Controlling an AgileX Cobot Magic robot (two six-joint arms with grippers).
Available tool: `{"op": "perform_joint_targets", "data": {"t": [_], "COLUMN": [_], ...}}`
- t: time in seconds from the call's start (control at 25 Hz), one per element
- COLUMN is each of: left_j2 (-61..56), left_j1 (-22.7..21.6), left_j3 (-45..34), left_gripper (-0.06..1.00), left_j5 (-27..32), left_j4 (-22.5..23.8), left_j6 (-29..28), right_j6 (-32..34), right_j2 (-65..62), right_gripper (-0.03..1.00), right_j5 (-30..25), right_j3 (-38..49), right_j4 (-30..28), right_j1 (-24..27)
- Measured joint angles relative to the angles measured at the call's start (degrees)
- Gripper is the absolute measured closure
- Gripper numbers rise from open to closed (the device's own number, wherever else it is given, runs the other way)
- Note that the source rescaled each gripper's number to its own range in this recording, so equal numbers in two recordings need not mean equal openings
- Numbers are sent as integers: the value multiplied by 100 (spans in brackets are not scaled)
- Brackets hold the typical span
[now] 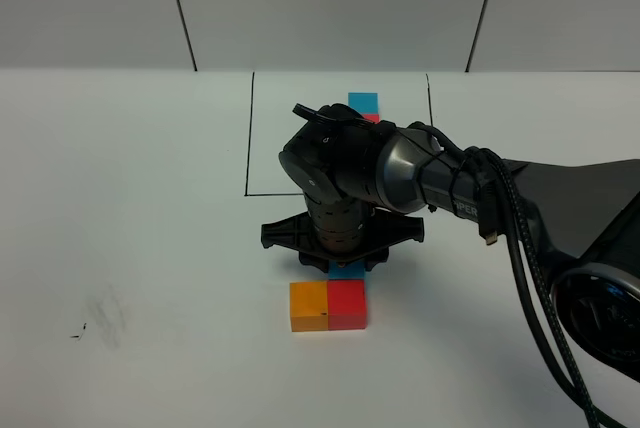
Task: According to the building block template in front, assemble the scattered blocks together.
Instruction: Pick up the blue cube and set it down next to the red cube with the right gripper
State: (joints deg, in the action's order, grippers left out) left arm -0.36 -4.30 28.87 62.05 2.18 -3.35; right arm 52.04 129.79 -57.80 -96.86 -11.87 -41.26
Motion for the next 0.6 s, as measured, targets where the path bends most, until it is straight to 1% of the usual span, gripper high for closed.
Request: {"op": "perform_joint_targets", "data": {"t": [0.6], "left_j2": [0], "left_j1": [0], "left_j3": [0], "left_gripper": [77], "left_j5": [0], "left_j4": [0], "left_j6": [0], "right_j6": [-120], "right_j2": [0], "right_gripper": [67], "right_j5": [0], "right_j3": [0], "right_j4": [-17], "right_j1": [-1]}}
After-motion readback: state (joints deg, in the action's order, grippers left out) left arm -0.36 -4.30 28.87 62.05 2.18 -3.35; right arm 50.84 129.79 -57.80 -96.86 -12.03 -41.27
